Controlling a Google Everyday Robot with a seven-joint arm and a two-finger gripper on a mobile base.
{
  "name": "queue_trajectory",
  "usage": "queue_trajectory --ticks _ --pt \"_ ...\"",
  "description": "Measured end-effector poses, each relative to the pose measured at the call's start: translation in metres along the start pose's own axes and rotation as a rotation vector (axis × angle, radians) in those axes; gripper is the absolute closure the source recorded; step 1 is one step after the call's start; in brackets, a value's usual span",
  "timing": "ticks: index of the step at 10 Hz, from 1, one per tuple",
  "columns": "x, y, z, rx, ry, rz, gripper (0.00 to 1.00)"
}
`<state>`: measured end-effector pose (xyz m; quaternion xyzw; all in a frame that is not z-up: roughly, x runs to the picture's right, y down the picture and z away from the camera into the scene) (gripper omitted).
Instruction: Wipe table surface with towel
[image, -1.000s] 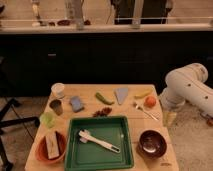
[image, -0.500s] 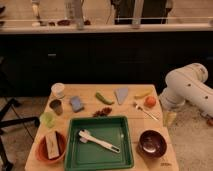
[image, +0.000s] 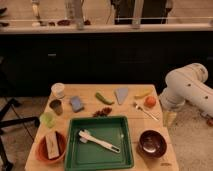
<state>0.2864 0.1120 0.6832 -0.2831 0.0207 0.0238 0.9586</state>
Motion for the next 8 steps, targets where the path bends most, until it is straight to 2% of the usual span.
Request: queue_trajectory --ticks 5,6,8 --pt "-0.001 -0.001 -0.001 0.006 -0.002 -0.004 0.20" --pt "-0.003 -0.003 -0.002 0.027 -0.008 -0.024 0.20" --pt "-0.024 -0.020 -0.015 0.137 -0.026 -0.159 0.20"
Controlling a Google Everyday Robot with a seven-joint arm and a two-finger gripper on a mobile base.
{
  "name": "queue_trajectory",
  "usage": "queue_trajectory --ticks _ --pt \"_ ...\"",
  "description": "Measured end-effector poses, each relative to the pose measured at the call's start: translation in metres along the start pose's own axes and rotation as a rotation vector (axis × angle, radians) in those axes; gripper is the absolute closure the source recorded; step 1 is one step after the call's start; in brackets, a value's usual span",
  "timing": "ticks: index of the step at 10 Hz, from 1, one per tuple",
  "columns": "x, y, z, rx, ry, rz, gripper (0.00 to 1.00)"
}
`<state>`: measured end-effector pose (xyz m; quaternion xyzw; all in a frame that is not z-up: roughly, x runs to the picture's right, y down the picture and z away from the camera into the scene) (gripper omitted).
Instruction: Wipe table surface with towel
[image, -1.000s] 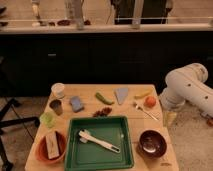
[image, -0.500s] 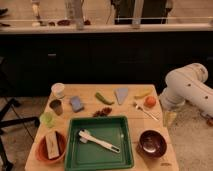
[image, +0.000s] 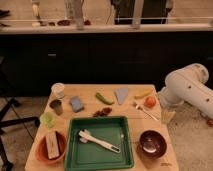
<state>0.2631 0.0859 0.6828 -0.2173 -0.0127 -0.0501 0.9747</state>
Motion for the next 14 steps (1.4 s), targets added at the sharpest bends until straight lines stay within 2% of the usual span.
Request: queue_trajectory --ticks 2,3,6,9,10,14 --pt "-0.019 -0.023 -0.005 0.098 -0.038 -0.137 0.20" --pt "-0.021 -0.029 -0.005 0.116 -0.053 -0.167 0.20" --pt "-0.042 -0.055 0.004 0.130 -0.070 -0.225 0.20" --pt "-0.074 -0.094 0.022 0.129 -0.058 -0.260 0.20" --pt "-0.078 -0.105 0.027 0.128 -0.049 -0.255 0.20" --pt "-0.076 -0.107 0.029 0.126 -0.045 -0.249 0.20"
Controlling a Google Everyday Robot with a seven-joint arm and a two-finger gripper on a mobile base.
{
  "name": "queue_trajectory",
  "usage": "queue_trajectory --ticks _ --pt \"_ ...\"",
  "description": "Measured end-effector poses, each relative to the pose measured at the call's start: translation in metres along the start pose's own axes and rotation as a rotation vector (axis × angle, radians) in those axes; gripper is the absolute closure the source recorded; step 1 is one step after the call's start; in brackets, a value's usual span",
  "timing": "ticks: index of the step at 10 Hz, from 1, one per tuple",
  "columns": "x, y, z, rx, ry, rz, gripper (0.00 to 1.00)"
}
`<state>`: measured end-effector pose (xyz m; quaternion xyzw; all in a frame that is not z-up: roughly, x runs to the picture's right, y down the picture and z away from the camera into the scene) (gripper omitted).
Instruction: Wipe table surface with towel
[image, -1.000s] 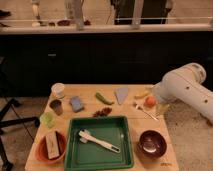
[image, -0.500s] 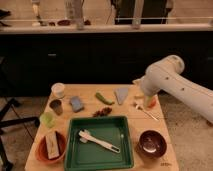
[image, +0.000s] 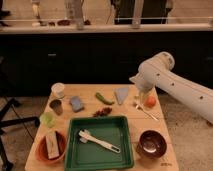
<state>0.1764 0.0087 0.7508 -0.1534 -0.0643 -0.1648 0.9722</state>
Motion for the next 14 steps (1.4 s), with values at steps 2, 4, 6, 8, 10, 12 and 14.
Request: queue_trajectory --ticks 2,4,6,8,10,12,14 --pt "-0.002 -0.001 0.000 0.001 -0.002 -0.003 0.20" --pt "-0.002 0.003 -0.001 0.033 -0.011 0.023 0.20" --pt "-0.008 0.002 0.010 0.114 -0.036 0.046 0.20" --pt "-0.013 -0.015 0.032 0.064 -0.055 0.038 0.20" --pt "-0.022 -0.031 0.054 0.007 -0.070 0.018 0.20" --pt "-0.027 -0.044 0.079 -0.056 -0.077 0.003 0.20" --pt "-0.039 -0.054 0.099 -0.106 -0.092 -0.010 0.20"
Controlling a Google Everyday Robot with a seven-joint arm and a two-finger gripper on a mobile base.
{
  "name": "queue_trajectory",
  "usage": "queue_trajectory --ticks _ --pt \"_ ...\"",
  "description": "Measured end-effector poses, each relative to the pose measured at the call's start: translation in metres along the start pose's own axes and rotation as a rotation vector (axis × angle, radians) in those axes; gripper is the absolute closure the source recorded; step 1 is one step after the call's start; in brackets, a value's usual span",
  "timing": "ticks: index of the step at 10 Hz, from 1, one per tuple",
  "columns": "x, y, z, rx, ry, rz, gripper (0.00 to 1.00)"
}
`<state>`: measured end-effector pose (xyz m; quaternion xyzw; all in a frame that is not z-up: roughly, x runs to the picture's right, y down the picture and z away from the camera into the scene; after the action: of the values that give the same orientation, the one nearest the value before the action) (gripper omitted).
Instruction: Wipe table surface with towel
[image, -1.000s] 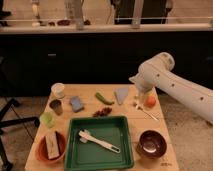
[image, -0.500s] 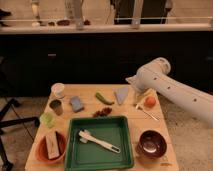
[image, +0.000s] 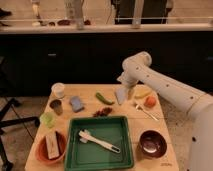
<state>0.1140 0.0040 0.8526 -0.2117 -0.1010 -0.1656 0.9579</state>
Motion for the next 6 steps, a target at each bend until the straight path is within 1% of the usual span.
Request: queue_trajectory --ticks 1,4,6 --pt "0.001 -0.003 0.010 -0.019 0.006 0.002 0.20" --pt "-0.005 -0.009 0.038 -0.047 -0.001 0.035 0.20" --pt "-0.007 -0.015 0.047 -0.062 -0.003 0.045 0.20"
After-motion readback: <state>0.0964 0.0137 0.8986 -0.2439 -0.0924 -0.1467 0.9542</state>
